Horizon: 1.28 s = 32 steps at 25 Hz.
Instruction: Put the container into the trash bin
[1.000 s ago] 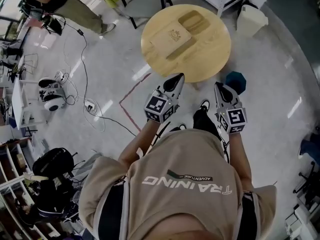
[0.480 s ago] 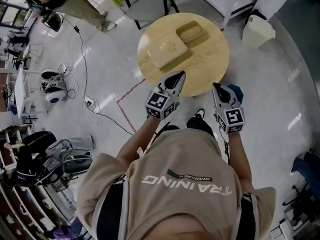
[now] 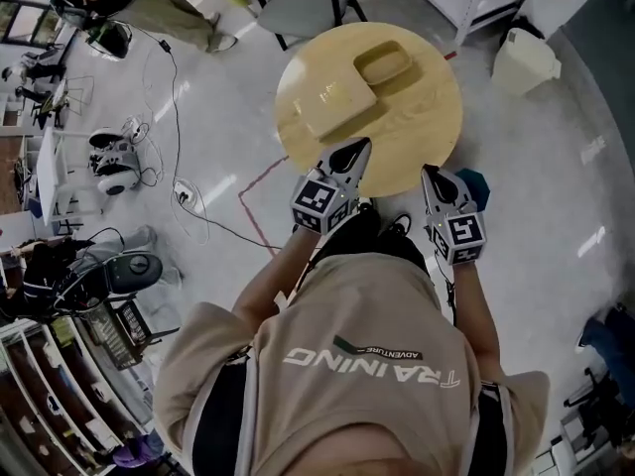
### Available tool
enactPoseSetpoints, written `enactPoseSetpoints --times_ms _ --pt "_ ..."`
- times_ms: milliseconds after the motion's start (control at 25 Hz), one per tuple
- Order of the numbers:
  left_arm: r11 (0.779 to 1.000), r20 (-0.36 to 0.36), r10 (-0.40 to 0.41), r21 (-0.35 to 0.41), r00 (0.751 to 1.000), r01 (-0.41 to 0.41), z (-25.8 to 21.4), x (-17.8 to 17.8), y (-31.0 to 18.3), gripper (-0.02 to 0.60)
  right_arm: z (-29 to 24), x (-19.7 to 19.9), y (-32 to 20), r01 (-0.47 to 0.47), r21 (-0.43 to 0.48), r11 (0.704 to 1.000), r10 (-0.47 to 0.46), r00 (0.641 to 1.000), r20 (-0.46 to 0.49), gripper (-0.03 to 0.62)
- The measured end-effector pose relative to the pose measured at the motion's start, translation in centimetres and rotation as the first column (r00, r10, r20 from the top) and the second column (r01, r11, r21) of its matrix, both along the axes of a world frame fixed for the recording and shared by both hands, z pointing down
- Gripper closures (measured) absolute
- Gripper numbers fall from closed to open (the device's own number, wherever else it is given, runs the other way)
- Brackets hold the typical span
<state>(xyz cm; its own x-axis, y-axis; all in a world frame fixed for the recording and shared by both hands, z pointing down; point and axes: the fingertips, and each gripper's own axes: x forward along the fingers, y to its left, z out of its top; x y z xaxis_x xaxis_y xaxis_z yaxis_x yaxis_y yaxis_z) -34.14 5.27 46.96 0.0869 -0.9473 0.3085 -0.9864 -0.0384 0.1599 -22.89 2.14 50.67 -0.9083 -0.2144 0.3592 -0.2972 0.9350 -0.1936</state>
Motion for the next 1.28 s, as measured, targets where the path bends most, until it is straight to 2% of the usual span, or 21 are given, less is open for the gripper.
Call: enactPoseSetpoints --times_ms 240,560,800,1000,1280 --pt "0.999 -0.030 0.036 -0.005 0.999 -0.036 1.3 -2.4 -2.8 0.577 0.0 -2.1 -2.4 -0.027 0.015 1.000 0.027 0.999 -0.030 0.595" --pt "0.996 -0.039 0.090 -0.014 0.995 -0.090 1.4 -8.3 -6.8 0.577 -2.8 -7.1 -6.0 -0.098 0.051 0.994 0.100 0.994 -0.051 0.595" --pt "0.988 -0.037 0.130 -0.076 0.991 -0.132 4.2 -11.0 -9.5 0.577 -3.3 -10.6 -7.3 -0.087 0.089 0.992 0.093 0.993 -0.072 0.595" --pt "0.978 -0.036 0.141 -0.149 0.989 -0.145 7.0 -11.5 -11.8 0.577 -1.7 -11.4 -9.5 -0.153 -0.003 0.988 0.153 0.988 -0.039 0.595" --pt "0.955 -0.014 0.140 -0.261 0.990 -0.138 10.5 -11.9 -15.7 0.575 2.0 -12.8 -13.8 -0.152 -0.030 0.988 0.148 0.984 -0.097 0.595"
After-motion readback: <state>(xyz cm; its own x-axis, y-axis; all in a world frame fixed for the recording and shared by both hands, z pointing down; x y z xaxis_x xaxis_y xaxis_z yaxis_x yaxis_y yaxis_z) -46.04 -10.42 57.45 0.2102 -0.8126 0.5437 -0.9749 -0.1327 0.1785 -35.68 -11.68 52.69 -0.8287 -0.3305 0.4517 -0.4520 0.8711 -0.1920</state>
